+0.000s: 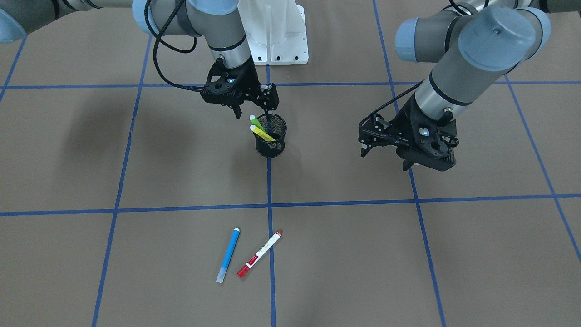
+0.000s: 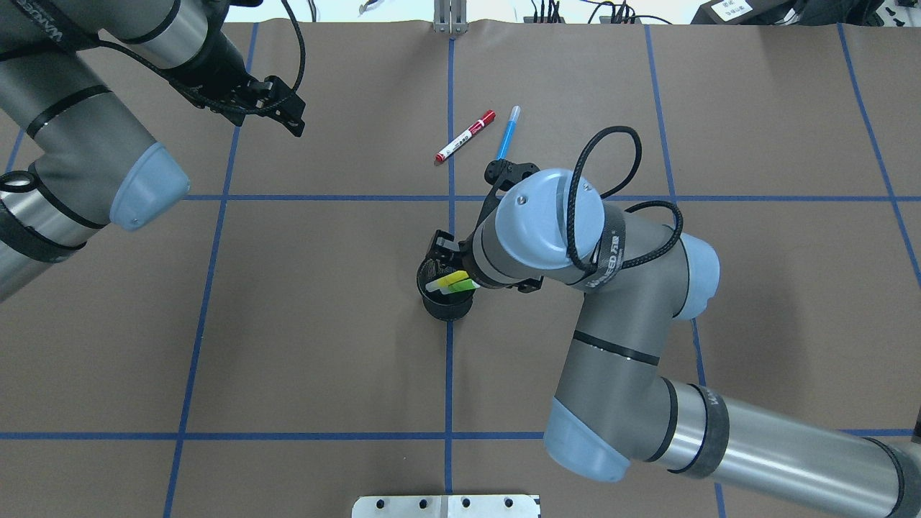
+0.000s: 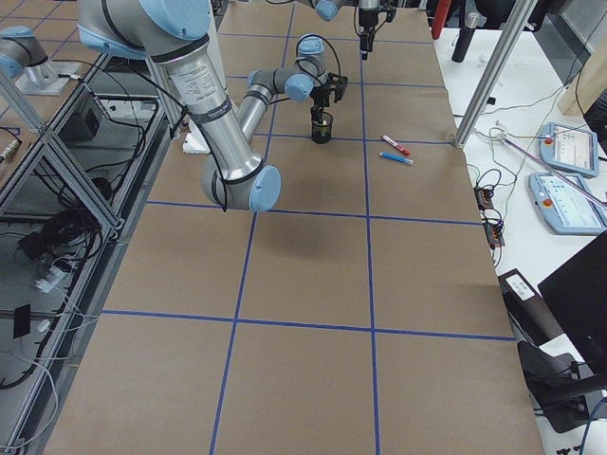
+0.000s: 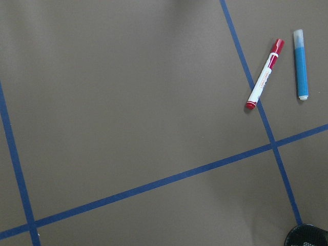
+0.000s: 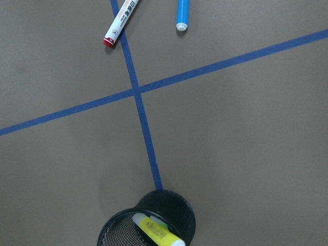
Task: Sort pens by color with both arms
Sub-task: 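Position the right gripper above the pen cup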
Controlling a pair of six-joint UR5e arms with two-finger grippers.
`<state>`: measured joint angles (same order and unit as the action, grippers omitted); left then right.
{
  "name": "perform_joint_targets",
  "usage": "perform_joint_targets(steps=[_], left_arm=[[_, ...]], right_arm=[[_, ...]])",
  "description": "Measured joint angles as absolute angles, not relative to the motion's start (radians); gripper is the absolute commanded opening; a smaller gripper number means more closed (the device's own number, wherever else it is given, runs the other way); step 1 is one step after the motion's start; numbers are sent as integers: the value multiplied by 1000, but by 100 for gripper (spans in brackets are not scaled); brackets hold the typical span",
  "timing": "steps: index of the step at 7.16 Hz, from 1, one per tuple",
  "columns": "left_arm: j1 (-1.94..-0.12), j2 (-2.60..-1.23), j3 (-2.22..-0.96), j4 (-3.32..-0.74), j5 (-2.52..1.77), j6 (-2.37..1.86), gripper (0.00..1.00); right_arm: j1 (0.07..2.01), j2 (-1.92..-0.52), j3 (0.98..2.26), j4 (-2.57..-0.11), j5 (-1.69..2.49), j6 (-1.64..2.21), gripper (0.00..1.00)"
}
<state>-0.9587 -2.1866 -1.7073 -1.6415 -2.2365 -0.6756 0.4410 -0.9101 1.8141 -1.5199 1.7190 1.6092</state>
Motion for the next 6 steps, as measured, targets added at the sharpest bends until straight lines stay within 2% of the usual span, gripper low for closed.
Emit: perform_joint_targets(steps=[1, 3, 6], left_arm=[[-959, -2186, -1709, -1641, -2237, -675, 98], [-959, -2186, -1712, -1640, -2237, -675, 98], [-958, -2186, -1713, -1640, -2237, -676, 98]], right_arm=[[418, -912, 1814, -1517, 1686, 1624, 38], [404, -915, 1817, -1514, 1661, 1624, 38], [406, -921, 1816, -1513, 1627, 1606, 45]])
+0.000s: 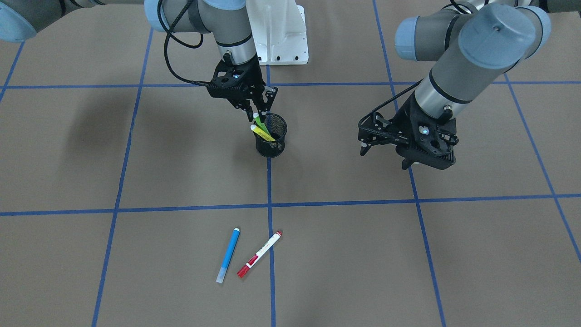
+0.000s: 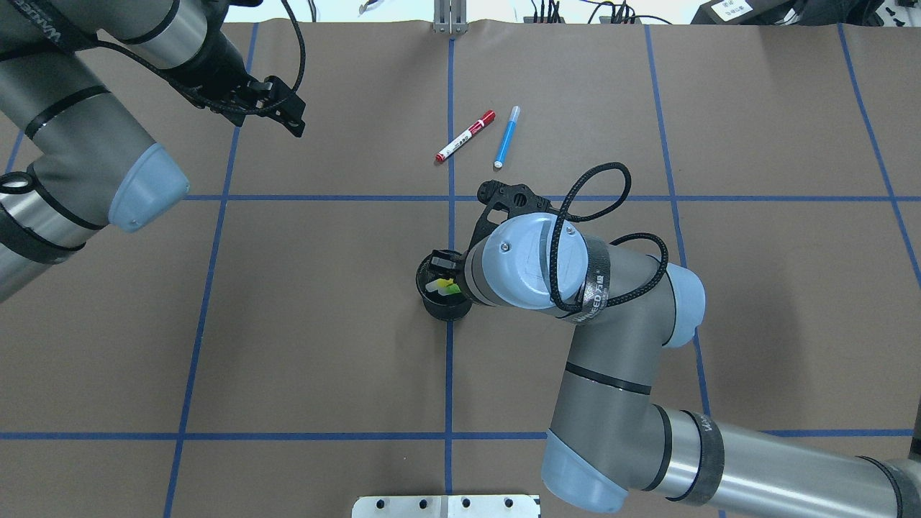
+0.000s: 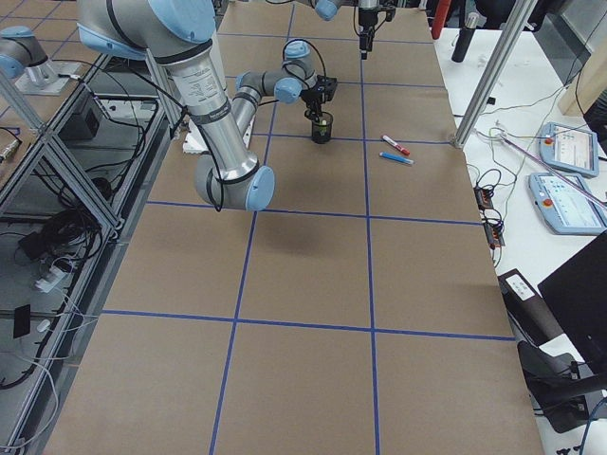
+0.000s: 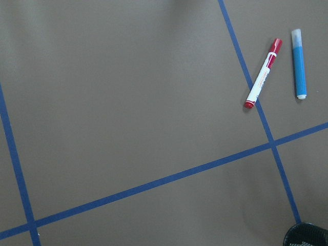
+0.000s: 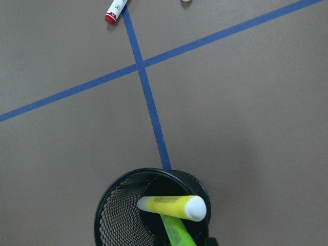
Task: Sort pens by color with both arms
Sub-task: 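Position the right gripper above the pen cup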
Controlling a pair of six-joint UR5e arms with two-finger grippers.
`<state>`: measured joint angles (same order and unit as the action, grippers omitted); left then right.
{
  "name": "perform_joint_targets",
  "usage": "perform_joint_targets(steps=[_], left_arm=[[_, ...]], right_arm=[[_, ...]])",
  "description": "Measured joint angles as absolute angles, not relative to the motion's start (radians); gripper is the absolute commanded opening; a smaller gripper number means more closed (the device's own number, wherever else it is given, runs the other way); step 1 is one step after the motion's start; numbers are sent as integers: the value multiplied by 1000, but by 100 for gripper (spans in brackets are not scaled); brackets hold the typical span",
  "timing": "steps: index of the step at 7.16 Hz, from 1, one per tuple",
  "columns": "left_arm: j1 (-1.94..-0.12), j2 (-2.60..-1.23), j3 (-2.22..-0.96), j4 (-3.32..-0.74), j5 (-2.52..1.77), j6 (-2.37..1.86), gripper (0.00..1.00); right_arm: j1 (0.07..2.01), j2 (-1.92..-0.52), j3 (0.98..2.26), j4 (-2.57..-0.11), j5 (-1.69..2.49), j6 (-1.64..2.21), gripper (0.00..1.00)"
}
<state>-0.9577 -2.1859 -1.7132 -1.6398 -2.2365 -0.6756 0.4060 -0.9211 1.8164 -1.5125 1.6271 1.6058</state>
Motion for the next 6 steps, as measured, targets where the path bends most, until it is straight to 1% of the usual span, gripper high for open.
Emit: perform_joint_targets(steps=[2, 4, 6], left_arm=[[-957, -2186, -1712, -1640, -2237, -675, 98], [-957, -2186, -1711, -1640, -2237, -675, 98], [-957, -2186, -1711, -1640, -2237, -675, 98]], right_arm=[[406, -925, 1816, -1513, 1620, 1595, 43], [405, -923, 1817, -1512, 1620, 1591, 36], [405, -922, 1818, -1512, 1620, 1590, 25]])
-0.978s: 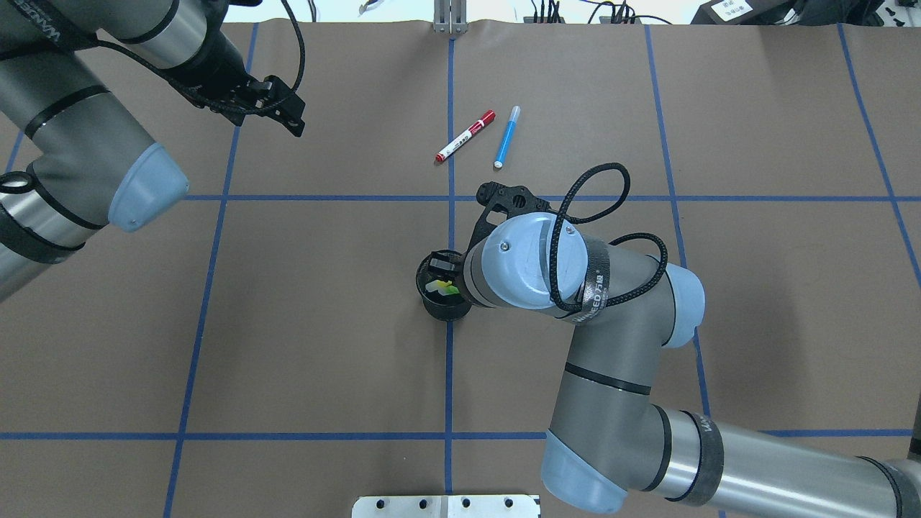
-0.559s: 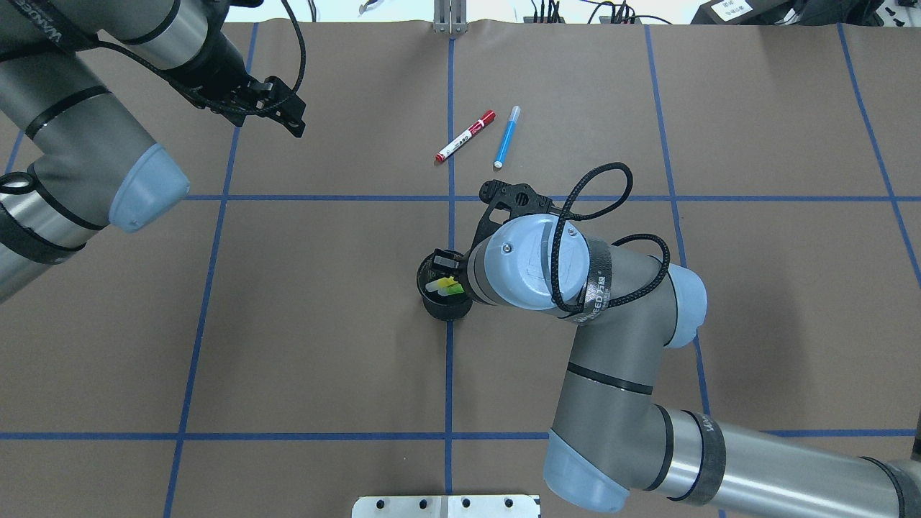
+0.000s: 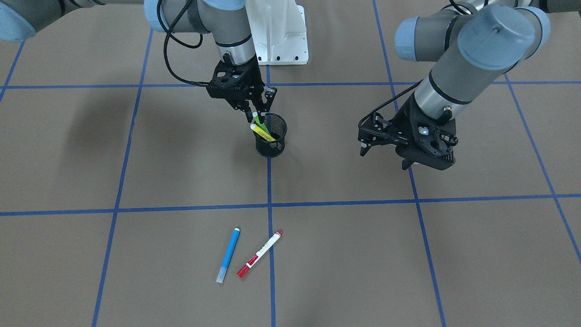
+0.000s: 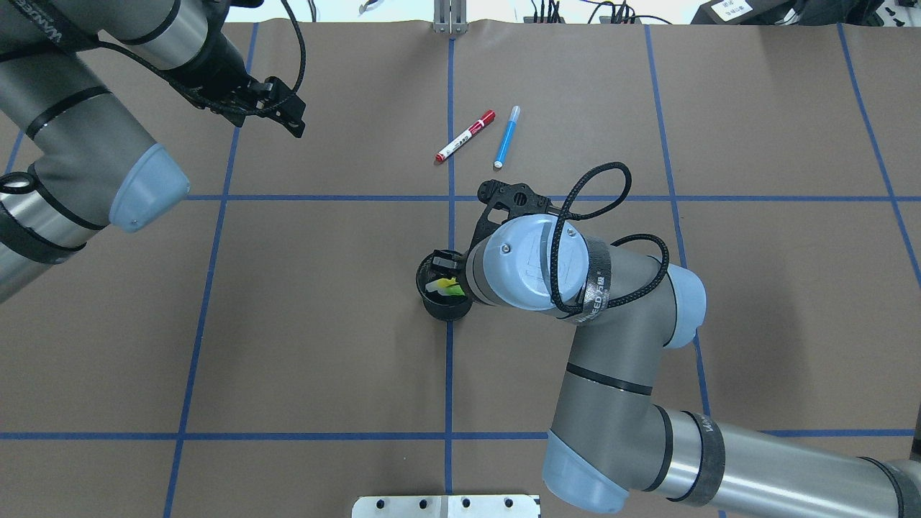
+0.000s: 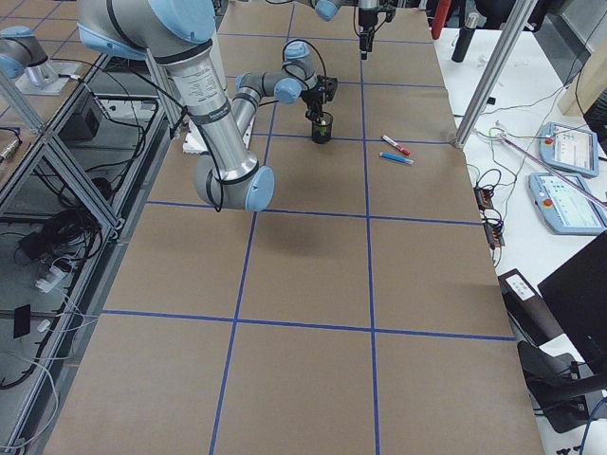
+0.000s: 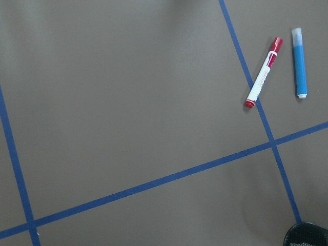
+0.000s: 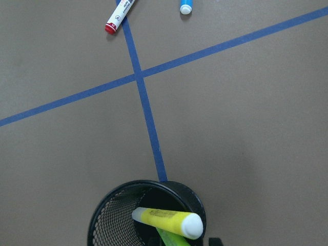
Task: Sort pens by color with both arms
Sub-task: 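Position the right gripper above the pen cup, then lower the right gripper into the cup and grasp the green highlighter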
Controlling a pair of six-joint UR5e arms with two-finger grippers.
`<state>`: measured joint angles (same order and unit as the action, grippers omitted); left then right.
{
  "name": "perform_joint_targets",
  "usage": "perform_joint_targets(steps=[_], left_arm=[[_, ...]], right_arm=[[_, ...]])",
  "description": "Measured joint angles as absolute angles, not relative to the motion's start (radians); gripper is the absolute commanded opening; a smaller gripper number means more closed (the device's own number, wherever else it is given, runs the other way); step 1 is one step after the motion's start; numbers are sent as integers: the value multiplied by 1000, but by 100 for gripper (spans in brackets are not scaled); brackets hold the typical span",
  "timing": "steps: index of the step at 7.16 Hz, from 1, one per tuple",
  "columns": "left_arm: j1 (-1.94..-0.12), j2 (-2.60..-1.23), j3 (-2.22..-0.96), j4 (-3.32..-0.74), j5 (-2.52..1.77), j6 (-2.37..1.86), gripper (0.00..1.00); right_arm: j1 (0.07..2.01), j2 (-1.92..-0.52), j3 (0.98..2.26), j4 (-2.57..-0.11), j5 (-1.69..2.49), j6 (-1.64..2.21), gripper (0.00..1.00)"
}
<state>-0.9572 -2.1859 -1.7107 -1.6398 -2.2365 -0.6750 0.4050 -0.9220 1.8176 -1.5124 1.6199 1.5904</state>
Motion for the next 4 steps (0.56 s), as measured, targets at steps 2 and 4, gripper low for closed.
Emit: perform_joint_targets(steps=[2, 4], left_arm=[[-957, -2185, -1710, -1640, -2237, -675, 98], [-957, -2185, -1710, -1640, -2237, -675, 98]], right_arm=[[405, -920, 1823, -1512, 1622, 1589, 13], [405, -919, 1834, -1513, 1625, 1589, 35]])
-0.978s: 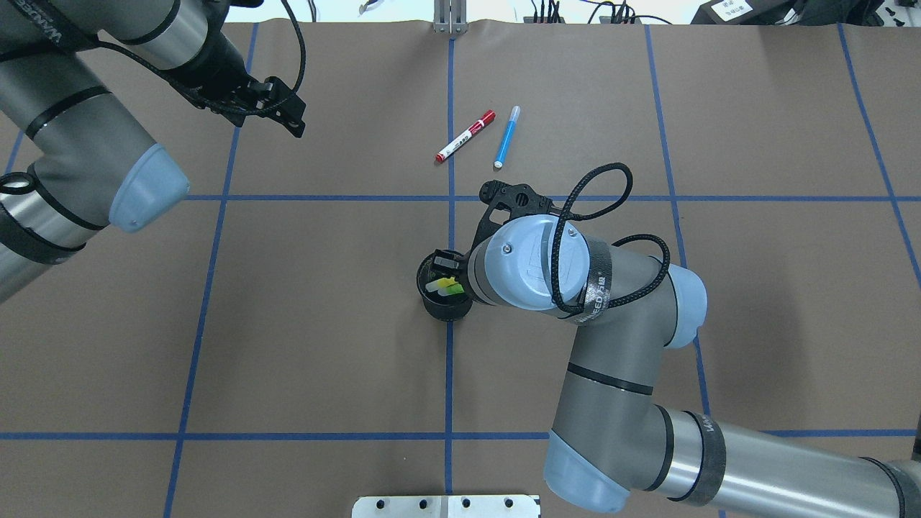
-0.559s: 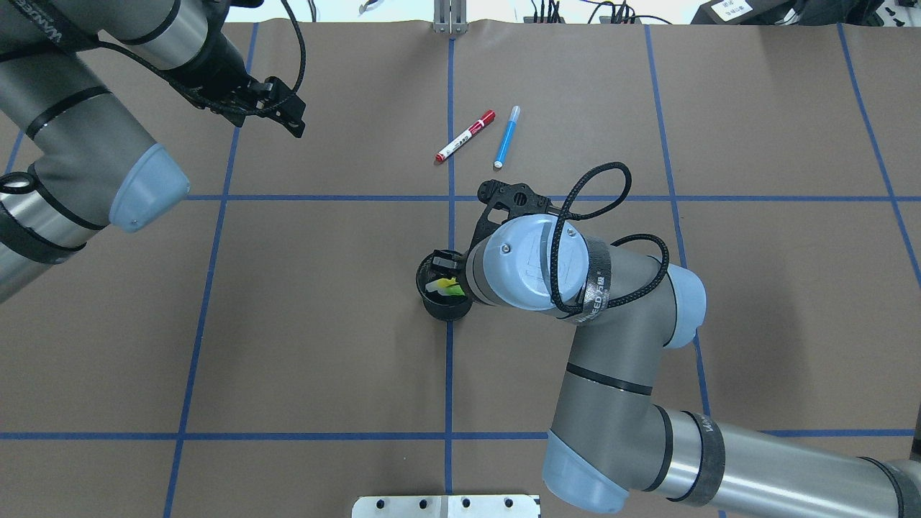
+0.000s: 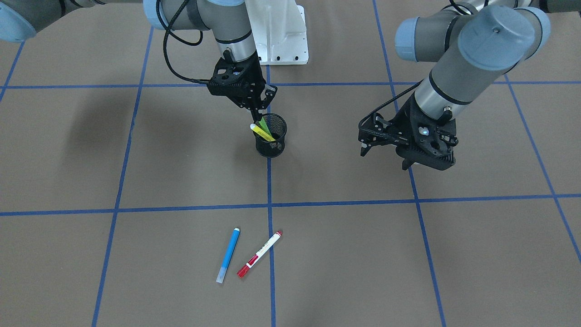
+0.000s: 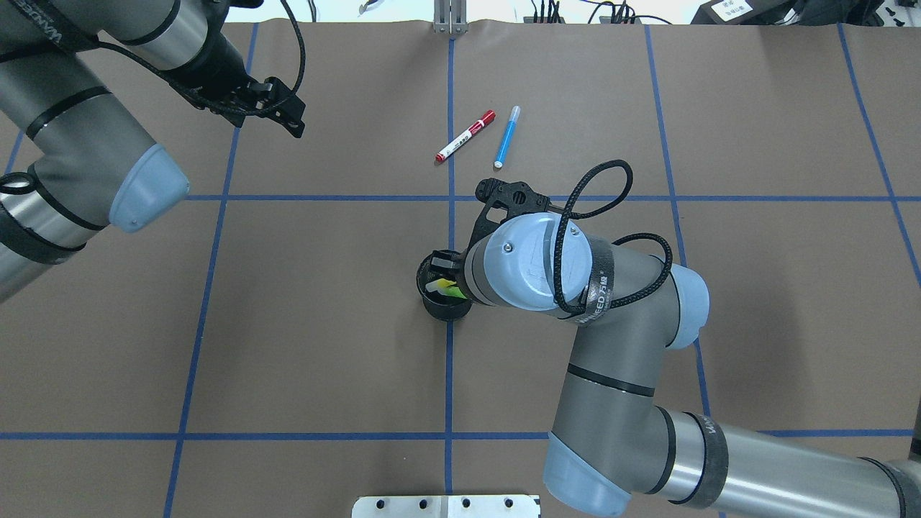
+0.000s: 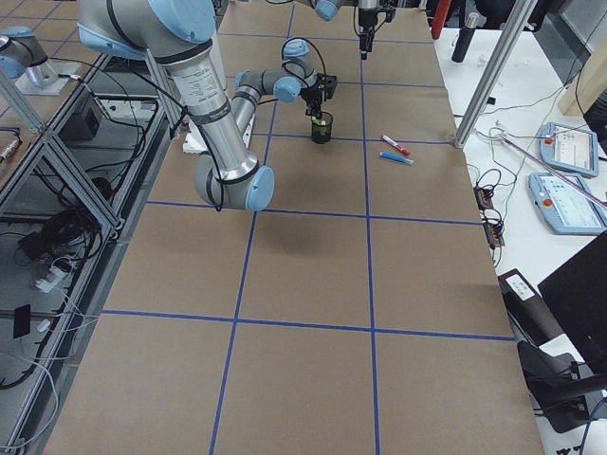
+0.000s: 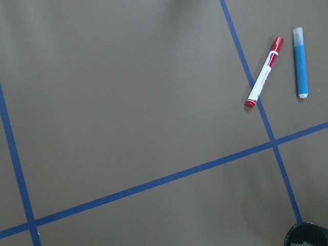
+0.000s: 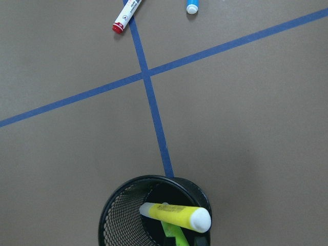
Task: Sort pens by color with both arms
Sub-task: 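Lower the right gripper into the cup and grasp the green highlighter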
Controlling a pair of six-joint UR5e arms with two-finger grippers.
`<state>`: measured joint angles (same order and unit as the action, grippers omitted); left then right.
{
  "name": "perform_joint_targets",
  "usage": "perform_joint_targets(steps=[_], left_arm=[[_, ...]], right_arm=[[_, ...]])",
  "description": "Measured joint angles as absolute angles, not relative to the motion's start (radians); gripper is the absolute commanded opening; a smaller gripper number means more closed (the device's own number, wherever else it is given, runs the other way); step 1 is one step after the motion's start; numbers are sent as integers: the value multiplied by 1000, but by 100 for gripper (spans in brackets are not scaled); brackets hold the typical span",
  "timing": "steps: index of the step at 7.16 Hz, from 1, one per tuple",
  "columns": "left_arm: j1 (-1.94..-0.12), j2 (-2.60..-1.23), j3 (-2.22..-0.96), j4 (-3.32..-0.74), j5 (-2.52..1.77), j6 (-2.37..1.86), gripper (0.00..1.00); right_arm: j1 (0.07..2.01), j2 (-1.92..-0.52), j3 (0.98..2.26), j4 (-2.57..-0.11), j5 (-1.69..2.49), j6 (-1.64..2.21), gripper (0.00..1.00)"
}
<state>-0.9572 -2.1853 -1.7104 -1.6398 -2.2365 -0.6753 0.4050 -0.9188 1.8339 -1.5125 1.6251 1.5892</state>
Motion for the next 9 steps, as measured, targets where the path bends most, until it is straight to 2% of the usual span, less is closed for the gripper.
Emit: perform_joint_targets(steps=[1, 2, 3, 4, 7, 9], left_arm=[[-957, -2186, -1710, -1640, -2237, -675, 98], [-957, -2186, -1710, -1640, -2237, -675, 98], [-957, -2186, -1710, -1640, -2237, -676, 98], [-956, -2186, -1710, -1640, -2237, -676, 98], [-956, -2186, -1710, -1640, -2237, -677, 98], [-957, -2185, -1710, -1640, -2237, -676, 98]], right_arm=[[405, -919, 1839, -1513, 1626, 1589, 70], [405, -918, 1846, -1513, 1627, 1589, 84], [406, -919, 1849, -1514, 1627, 1585, 85], [406, -922, 1848, -1517, 1629, 1576, 84], [401, -924, 1831, -1522, 1638, 1558, 70], [391, -922, 1810, -1518, 1639, 1550, 47]])
